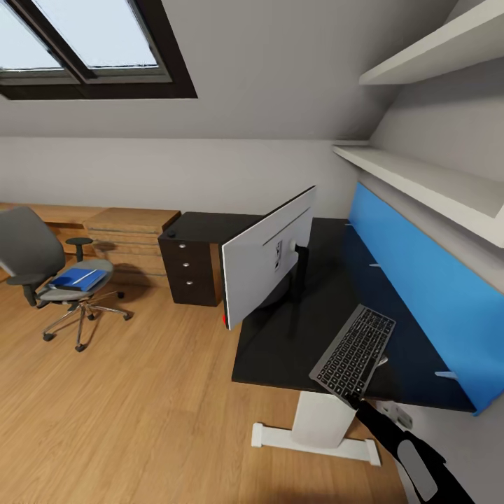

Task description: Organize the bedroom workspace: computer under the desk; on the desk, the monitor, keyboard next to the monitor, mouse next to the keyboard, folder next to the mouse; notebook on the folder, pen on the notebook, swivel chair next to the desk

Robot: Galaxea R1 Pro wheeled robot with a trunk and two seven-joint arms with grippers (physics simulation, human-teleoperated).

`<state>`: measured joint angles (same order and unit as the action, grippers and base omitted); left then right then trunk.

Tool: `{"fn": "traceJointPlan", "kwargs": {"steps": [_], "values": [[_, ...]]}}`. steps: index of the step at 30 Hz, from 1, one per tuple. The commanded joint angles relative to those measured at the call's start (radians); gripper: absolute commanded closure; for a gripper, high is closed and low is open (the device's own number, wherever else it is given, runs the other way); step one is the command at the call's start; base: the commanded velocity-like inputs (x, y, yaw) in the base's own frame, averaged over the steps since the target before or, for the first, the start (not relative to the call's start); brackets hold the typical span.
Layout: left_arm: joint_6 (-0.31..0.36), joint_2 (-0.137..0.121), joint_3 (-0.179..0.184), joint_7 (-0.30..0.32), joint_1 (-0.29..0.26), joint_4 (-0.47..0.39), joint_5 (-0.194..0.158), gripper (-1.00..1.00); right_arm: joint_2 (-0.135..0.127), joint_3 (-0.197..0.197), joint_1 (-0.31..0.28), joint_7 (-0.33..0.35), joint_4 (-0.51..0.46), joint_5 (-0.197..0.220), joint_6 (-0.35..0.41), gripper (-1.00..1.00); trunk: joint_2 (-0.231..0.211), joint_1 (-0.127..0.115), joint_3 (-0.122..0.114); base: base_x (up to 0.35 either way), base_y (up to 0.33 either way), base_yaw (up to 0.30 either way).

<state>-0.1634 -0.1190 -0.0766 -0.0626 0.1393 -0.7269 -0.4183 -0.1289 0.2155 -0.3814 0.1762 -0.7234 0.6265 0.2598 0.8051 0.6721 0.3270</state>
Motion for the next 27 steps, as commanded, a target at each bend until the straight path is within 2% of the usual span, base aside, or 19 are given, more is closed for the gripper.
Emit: {"fn": "traceJointPlan", "kwargs": {"steps": [1,19,27], "values": [[-0.002,-0.001,0.003,-0.003,0.000,-0.001,-0.008,-1.00,0.000,0.003,0.000,0.003,-0.001,0.006,0.007,-1.00,0.001,0.000,0.001,0.000,0.000,0.000],[-0.004,-0.002,0.003,-0.003,0.000,0.001,-0.008,-1.00,0.002,0.001,0.000,0.004,-0.001,0.006,0.007,-1.00,0.001,0.000,0.003,0.078,0.000,0.001],[-0.003,-0.001,0.003,-0.006,0.000,0.001,-0.007,-1.00,0.001,0.001,0.000,0.005,-0.002,0.006,0.007,-1.00,0.001,0.000,0.009,0.006,0.000,0.095]]}}
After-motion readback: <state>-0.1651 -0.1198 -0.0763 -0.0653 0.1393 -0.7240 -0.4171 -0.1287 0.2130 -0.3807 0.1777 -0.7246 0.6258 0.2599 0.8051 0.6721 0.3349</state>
